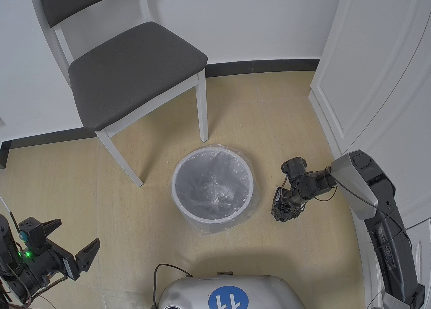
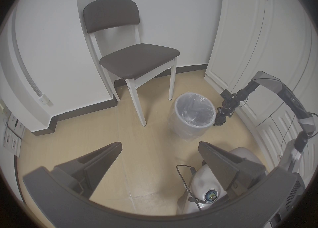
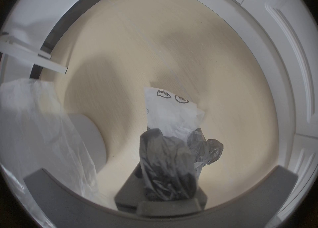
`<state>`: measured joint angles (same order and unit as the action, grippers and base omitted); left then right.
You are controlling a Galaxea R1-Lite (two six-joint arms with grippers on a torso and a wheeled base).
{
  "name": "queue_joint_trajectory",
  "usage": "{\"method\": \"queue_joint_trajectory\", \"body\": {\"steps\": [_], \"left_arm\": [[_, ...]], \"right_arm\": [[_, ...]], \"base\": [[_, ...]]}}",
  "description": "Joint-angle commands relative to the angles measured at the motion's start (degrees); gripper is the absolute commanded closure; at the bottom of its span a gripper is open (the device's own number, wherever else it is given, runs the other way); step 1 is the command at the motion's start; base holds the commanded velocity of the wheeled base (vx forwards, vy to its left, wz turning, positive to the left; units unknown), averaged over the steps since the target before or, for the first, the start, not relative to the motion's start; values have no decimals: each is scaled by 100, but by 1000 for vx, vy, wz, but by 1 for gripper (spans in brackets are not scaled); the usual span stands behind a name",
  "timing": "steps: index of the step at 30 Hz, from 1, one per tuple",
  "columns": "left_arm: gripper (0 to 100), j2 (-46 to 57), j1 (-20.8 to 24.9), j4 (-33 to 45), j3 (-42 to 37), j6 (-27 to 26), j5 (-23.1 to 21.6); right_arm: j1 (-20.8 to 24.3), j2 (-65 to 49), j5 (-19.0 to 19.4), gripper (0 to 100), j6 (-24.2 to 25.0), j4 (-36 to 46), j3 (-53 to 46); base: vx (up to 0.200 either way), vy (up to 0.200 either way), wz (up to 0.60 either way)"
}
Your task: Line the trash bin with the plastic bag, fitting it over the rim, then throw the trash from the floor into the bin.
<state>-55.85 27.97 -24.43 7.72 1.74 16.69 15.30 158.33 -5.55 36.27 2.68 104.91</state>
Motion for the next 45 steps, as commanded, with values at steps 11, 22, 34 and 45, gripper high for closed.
{"method": "queue_joint_trajectory", "body": {"steps": [11, 22, 34, 45], "left_arm": [[0, -137, -2, 8, -69, 1, 10], [0, -172, -28, 52, -77, 1, 10], [0, -111, -37, 8, -183, -368, 19], [0, -93, -116, 0, -192, -385, 19]], "right_arm": [[-124, -2061, -34, 100, -1271, 4, -1720], [-45, -3739, -34, 100, -2300, 663, -2282], [342, -4952, -210, 100, -3143, 1015, -2317], [1028, -5269, -175, 100, -4848, 953, -2133]], "base": [[0, 0, 0], [0, 0, 0], [0, 0, 0], [0, 0, 0]]}}
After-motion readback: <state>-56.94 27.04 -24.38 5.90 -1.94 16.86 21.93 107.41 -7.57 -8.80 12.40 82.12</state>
